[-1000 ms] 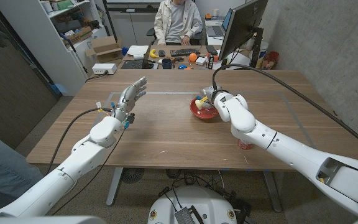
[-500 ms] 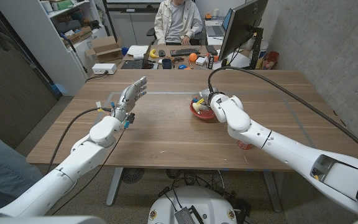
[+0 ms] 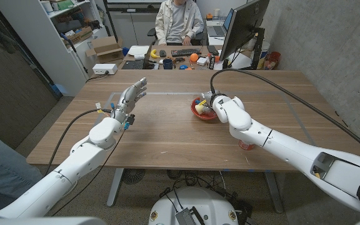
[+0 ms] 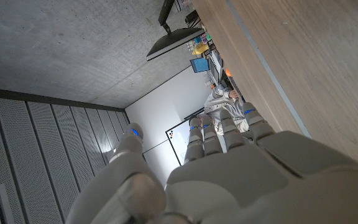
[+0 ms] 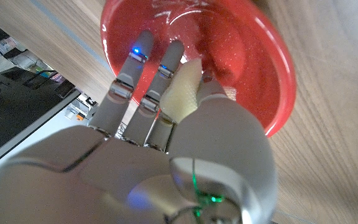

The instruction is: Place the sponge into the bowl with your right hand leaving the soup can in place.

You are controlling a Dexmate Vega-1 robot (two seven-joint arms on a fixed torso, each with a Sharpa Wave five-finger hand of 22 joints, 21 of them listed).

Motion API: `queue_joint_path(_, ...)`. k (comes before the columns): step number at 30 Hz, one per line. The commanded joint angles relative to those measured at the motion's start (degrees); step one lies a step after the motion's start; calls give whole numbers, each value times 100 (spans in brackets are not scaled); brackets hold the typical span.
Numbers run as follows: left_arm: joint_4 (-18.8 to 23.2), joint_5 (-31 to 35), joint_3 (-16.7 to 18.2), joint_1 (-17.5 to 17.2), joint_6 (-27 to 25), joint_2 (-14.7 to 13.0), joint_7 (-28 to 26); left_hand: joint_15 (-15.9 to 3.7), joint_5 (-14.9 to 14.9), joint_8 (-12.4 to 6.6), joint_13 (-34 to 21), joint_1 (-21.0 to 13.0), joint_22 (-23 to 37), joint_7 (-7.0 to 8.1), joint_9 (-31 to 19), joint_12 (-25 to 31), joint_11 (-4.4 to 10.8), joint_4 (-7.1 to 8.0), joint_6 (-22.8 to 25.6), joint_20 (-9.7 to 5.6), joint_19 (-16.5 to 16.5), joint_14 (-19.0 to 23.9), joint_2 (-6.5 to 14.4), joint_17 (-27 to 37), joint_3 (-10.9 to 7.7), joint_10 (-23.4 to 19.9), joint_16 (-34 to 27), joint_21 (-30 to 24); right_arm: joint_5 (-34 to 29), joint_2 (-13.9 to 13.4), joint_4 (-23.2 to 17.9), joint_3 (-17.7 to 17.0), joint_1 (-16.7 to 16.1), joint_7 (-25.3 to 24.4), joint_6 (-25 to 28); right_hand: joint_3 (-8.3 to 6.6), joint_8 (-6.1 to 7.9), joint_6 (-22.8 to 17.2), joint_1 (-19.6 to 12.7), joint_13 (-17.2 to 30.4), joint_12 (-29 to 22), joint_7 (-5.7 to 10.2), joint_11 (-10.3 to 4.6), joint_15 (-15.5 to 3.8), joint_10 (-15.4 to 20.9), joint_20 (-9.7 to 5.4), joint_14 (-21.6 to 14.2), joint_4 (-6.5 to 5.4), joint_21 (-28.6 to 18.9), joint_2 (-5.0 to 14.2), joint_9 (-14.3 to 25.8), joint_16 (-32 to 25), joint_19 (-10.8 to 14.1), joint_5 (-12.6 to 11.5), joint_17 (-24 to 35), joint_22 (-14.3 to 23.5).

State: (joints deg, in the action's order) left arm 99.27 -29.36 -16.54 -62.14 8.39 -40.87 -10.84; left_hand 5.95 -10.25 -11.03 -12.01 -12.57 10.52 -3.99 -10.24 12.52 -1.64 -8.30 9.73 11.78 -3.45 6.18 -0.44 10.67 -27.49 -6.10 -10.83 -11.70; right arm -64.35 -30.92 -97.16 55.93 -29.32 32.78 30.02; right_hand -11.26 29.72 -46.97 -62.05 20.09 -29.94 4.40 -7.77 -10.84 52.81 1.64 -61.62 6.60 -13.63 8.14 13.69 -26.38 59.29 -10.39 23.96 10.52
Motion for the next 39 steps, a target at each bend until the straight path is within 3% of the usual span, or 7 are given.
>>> queue_joint_path(1,-8,22,-23,19,-35,12,-15,-11,16,-8,-13,-59,13,12,-29,21,2,-30,16,31,-4,7,7,18,5,-9,-27,7,231,-102,71,75,84,-145,35,-52,0,-398,-14,5,48,469,-90,-133,78,7,-44,-14,15,89,27,20,15,-16,26,10)
queue_joint_path(16,-103,85,-143,162,-86,53,40,-14,17,-8,-13,-77,14,10,-30,26,5,-28,23,30,-2,6,1,18,10,-21,-28,6,310,-246,-56,114,133,30,93,-68,-67,-278,-57,-63,155,554,-71,-103,-10,46,-2,28,15,65,16,62,14,-1,71,9)
queue_joint_path(25,-188,72,-202,231,-91,76,113,-16,18,-6,-14,-85,15,9,-30,27,-3,-25,22,26,-2,9,-2,18,13,-25,-30,5,206,-327,-266,175,124,296,129,-62,-208,7,-113,-120,294,609,-49,-45,-206,111,96,99,29,-17,1,99,-21,17,126,8)
queue_joint_path(39,-251,65,-266,302,-72,88,206,-9,19,-4,-14,-95,15,15,-30,26,-3,-19,20,29,-5,28,-8,19,20,-21,-38,2,187,-335,-371,94,57,234,56,13,-484,503,-62,-114,492,717,-23,30,-617,189,163,120,38,-156,-39,146,-40,33,173,7)
